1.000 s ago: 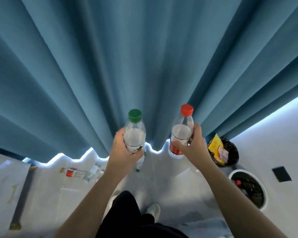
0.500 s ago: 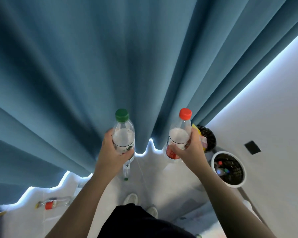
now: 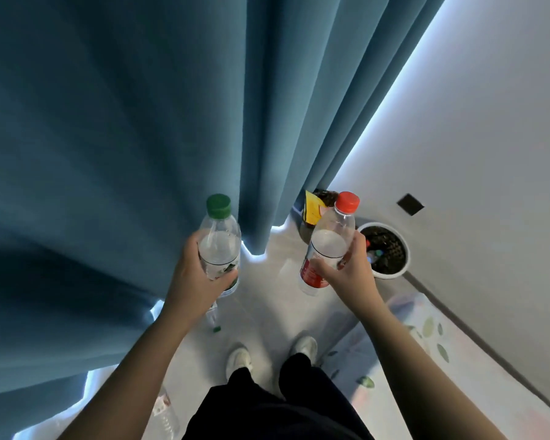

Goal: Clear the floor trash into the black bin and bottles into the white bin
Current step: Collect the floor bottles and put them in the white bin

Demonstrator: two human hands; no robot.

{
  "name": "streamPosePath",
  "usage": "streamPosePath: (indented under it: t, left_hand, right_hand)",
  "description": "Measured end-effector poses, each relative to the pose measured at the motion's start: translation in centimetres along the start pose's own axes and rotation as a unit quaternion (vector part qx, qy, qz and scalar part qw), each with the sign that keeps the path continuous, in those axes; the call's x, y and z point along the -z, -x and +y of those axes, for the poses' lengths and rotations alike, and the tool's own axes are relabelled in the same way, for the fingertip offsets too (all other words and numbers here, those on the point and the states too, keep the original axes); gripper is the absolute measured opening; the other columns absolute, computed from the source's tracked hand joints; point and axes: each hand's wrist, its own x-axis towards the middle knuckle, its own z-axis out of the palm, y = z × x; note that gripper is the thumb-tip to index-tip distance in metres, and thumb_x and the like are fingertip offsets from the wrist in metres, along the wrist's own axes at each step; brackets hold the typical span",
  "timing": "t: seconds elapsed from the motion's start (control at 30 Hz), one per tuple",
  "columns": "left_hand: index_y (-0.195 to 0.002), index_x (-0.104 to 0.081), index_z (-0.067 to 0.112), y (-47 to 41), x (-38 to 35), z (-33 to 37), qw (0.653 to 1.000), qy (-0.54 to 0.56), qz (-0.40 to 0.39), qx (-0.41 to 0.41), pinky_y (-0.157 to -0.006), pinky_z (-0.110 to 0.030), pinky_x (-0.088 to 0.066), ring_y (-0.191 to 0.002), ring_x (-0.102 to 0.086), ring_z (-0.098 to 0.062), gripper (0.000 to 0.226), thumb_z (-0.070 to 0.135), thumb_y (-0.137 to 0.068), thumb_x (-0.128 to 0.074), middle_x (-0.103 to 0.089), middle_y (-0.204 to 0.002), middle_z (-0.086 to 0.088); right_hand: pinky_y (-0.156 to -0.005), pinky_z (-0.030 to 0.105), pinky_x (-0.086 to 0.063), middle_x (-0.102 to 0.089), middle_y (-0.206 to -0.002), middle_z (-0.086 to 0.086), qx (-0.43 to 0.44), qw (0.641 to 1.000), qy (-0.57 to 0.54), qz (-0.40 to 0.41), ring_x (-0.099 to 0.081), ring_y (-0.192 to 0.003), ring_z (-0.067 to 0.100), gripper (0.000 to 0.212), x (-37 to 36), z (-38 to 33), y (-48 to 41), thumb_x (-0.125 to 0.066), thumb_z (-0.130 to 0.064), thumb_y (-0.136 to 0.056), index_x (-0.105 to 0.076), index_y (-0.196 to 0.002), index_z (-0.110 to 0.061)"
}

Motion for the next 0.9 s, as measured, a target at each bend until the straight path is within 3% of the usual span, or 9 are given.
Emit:
streamPosePath:
  t: [0.07,0.1,0.2,0.37,0.47,0.63,0.7,0.8,0.9]
  left_hand:
    - [-0.122,-0.035,0.046,-0.9,-1.3,0.6,1.000,-0.002,-0.026,-0.011,-0.080,-0.007,-0.042,-0.103,-0.057,-0.008,0.078,0.022,-0.067,-0.085,-0.055,-0.121,0.006]
    - [-0.123,-0.035,0.045,-1.4,-1.9,0.9,0.999,-0.001,-0.038,-0.016,-0.083,-0.010,-0.043,-0.105,-0.056,-0.008,0.078,0.023,-0.067,-0.085,-0.055,-0.122,0.006]
    - [-0.126,-0.036,0.043,-3.2,-4.3,1.9,0.997,-0.001,-0.069,-0.032,-0.095,-0.034,-0.048,-0.112,-0.055,-0.014,0.079,0.024,-0.067,-0.085,-0.053,-0.126,0.004]
    - [-0.126,-0.036,0.043,-6.0,-10.3,4.1,0.993,-0.011,-0.107,-0.037,-0.094,-0.046,-0.050,-0.113,-0.054,-0.019,0.081,0.027,-0.065,-0.086,-0.051,-0.127,0.004]
    - [-0.128,-0.036,0.042,-7.2,-15.0,6.2,0.993,-0.018,-0.114,-0.040,-0.090,-0.049,-0.052,-0.112,-0.054,-0.020,0.083,0.026,-0.064,-0.086,-0.051,-0.127,0.005]
    - [-0.129,-0.036,0.036,-8.5,-23.3,10.5,0.989,-0.031,-0.132,-0.058,-0.093,-0.032,-0.046,-0.112,-0.052,-0.015,0.081,0.023,-0.066,-0.086,-0.050,-0.126,0.006]
    - [-0.129,-0.036,0.035,-9.0,-26.4,11.9,0.988,-0.025,-0.144,-0.050,-0.094,-0.033,-0.047,-0.112,-0.052,-0.015,0.080,0.023,-0.066,-0.085,-0.051,-0.125,0.005]
    - [-0.130,-0.035,0.036,-9.9,-30.7,13.1,0.983,-0.013,-0.178,-0.047,-0.098,-0.037,-0.047,-0.115,-0.051,-0.012,0.079,0.022,-0.069,-0.083,-0.050,-0.127,0.013]
    - [-0.124,-0.033,0.041,-11.5,-34.5,13.8,0.978,-0.019,-0.203,-0.039,-0.093,-0.027,-0.044,-0.112,-0.049,-0.007,0.074,0.021,-0.072,-0.082,-0.044,-0.117,0.031]
  right_hand:
    - [-0.076,0.015,-0.047,-0.058,-0.101,-0.019,-0.013,1.000,-0.008,0.014,-0.058,-0.089,-0.012,0.062,0.8,0.6,-0.7,-0.081,-0.019,-0.074,-0.040,-0.119,-0.027]
    - [-0.074,0.012,-0.046,-0.058,-0.103,-0.019,-0.017,1.000,-0.011,0.020,-0.057,-0.090,-0.013,0.062,1.3,0.8,-1.0,-0.081,-0.018,-0.075,-0.040,-0.120,-0.026]
    - [-0.072,0.005,-0.045,-0.056,-0.108,-0.015,-0.026,0.999,-0.025,0.040,-0.056,-0.091,-0.015,0.063,3.2,2.1,-2.4,-0.080,-0.013,-0.075,-0.039,-0.122,-0.023]
    - [-0.082,0.018,-0.049,-0.056,-0.108,-0.020,-0.048,0.996,-0.033,0.073,-0.057,-0.096,-0.013,0.068,8.2,5.8,-4.7,-0.081,-0.017,-0.075,-0.040,-0.128,-0.020]
    - [-0.082,0.019,-0.048,-0.056,-0.106,-0.027,-0.064,0.993,-0.033,0.096,-0.058,-0.097,-0.010,0.069,12.3,8.3,-6.4,-0.082,-0.024,-0.073,-0.041,-0.128,-0.020]
    - [-0.088,0.034,-0.051,-0.058,-0.113,-0.006,-0.090,0.988,-0.037,0.118,-0.060,-0.102,0.007,0.070,19.4,12.3,-10.3,-0.079,-0.040,-0.065,-0.042,-0.122,-0.023]
    - [-0.087,0.036,-0.052,-0.058,-0.110,-0.009,-0.103,0.987,-0.041,0.118,-0.060,-0.099,0.005,0.065,21.6,13.7,-11.9,-0.080,-0.033,-0.067,-0.041,-0.118,-0.025]
    - [-0.083,0.028,-0.051,-0.057,-0.104,-0.016,-0.123,0.983,-0.049,0.128,-0.060,-0.095,-0.002,0.061,24.1,16.2,-14.3,-0.081,-0.022,-0.076,-0.040,-0.121,-0.022]
    - [-0.077,0.018,-0.045,-0.055,-0.104,-0.016,-0.156,0.973,-0.057,0.157,-0.058,-0.091,-0.006,0.062,25.3,18.8,-16.5,-0.080,-0.018,-0.076,-0.037,-0.122,-0.021]
